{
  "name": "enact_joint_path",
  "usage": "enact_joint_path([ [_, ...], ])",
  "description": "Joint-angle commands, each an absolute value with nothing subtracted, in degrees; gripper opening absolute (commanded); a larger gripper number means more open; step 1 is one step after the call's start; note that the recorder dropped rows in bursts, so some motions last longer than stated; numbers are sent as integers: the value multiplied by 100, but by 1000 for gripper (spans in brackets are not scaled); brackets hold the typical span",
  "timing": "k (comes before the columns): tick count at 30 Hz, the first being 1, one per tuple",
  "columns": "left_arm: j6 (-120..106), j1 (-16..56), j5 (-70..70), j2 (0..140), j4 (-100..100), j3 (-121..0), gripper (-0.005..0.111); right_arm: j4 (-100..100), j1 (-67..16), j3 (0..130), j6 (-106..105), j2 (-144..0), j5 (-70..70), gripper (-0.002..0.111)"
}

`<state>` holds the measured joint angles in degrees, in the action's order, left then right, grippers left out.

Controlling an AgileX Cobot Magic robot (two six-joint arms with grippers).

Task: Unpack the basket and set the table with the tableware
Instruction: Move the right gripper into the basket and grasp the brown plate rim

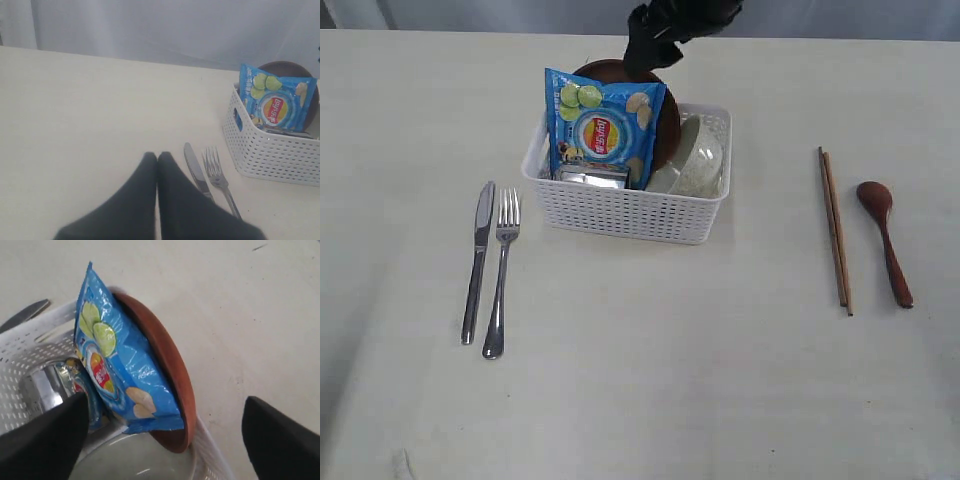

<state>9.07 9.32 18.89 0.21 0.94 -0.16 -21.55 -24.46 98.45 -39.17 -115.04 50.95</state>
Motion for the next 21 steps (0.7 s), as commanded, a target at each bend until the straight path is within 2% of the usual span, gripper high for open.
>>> enact_joint_path([
  [1,904,926,1825,0,111,0,0,-2105,-2445,9853,-4296,-11692,5188,79],
  [14,904,926,1825,0,111,0,0,-1872,-2445,9853,-4478,-12099,4379,78],
  [16,904,926,1825,0,111,0,0,-1872,-2445,9853,-4478,-12099,4254,67],
  [21,904,926,1825,0,111,0,0,-1822,-2445,9853,-4491,-12099,4192,18],
])
